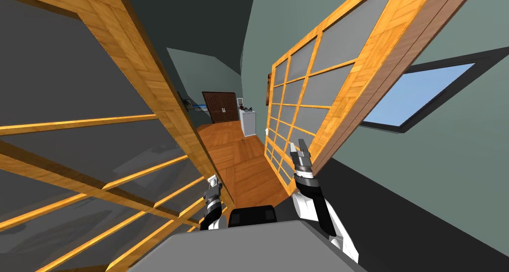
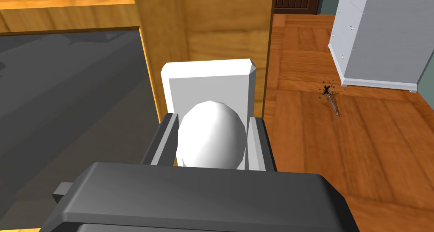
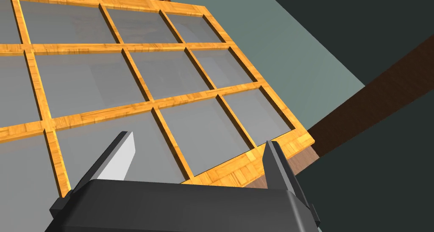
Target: Push the door open
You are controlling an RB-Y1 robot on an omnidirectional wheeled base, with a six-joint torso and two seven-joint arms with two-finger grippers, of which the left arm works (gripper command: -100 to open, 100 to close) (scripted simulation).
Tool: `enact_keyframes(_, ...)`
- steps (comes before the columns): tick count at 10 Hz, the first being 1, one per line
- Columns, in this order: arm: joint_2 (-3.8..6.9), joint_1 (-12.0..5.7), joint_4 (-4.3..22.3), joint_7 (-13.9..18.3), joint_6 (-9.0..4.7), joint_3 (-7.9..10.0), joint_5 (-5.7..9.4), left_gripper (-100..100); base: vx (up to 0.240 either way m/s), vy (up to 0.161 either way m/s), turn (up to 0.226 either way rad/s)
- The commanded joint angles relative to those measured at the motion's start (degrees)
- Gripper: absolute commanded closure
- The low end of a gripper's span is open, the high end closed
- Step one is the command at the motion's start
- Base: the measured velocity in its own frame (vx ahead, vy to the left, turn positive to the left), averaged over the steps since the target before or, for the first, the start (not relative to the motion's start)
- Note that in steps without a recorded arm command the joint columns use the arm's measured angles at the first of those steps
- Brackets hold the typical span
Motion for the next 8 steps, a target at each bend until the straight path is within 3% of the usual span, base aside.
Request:
enact_keyframes(1,0.76,0.58,0.11,-0.15,-0.43,2.21,1.64,100,0.138,0.009,-0.087)
enact_keyframes(8,1.70,2.33,-1.19,-0.21,-1.36,7.00,5.53,100,0.108,0.017,-0.071)
